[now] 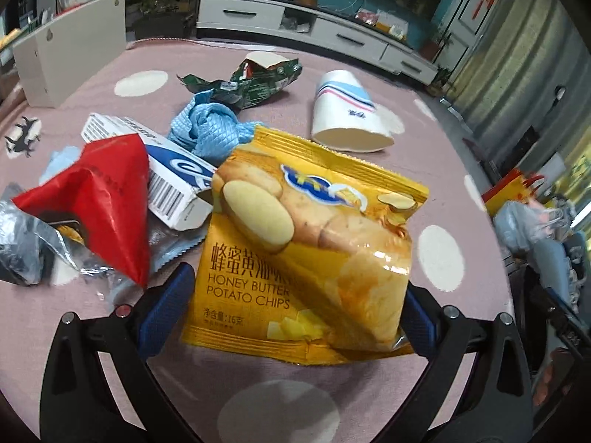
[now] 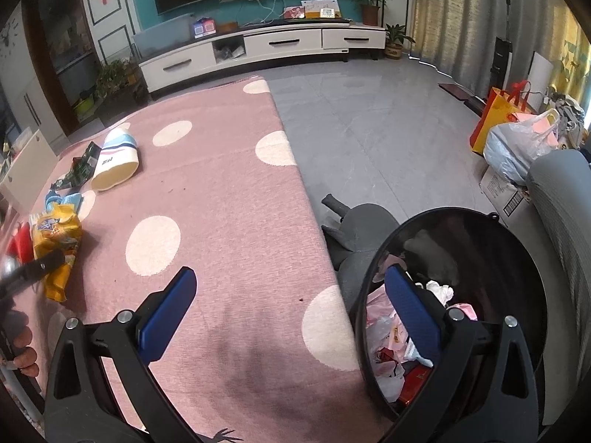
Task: Collect trash
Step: 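Grasp the yellow chip bags with the left tool while the right tool grasps the white striped cup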
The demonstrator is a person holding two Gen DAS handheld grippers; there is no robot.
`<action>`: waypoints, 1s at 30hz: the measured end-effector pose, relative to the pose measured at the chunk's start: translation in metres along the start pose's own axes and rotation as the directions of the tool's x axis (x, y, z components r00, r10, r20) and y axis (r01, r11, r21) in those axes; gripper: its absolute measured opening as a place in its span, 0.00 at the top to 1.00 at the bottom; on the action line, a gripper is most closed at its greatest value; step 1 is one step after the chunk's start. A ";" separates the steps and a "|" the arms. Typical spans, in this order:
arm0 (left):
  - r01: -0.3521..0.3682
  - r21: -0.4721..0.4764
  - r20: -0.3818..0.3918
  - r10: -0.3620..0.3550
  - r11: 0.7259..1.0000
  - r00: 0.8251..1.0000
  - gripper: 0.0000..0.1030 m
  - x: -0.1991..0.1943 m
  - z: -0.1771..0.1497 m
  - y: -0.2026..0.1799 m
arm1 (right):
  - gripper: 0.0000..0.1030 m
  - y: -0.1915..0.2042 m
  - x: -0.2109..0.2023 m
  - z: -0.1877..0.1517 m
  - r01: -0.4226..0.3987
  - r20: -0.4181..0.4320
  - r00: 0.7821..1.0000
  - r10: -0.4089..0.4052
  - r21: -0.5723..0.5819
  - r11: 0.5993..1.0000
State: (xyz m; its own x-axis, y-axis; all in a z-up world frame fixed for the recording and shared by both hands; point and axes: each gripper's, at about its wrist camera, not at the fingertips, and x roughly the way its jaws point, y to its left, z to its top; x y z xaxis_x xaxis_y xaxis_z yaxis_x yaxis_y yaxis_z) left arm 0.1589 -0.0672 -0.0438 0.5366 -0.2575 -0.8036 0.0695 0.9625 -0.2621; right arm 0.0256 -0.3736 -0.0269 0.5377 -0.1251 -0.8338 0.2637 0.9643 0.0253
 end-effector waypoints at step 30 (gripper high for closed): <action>0.174 -0.041 0.005 -0.174 0.984 0.985 0.93 -0.020 -0.011 -0.006 | 0.03 0.253 0.152 0.145 -0.180 -0.211 0.969 0.129 -0.240 0.954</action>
State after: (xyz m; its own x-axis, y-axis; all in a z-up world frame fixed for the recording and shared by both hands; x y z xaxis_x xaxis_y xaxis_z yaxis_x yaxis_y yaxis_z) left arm 0.1389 -0.0683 -0.0323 0.5203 -0.4210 -0.7430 0.1276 0.8986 -0.4198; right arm 0.2897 -0.1826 -0.0670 0.3856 0.0529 -0.9211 -0.0377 0.9984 0.0416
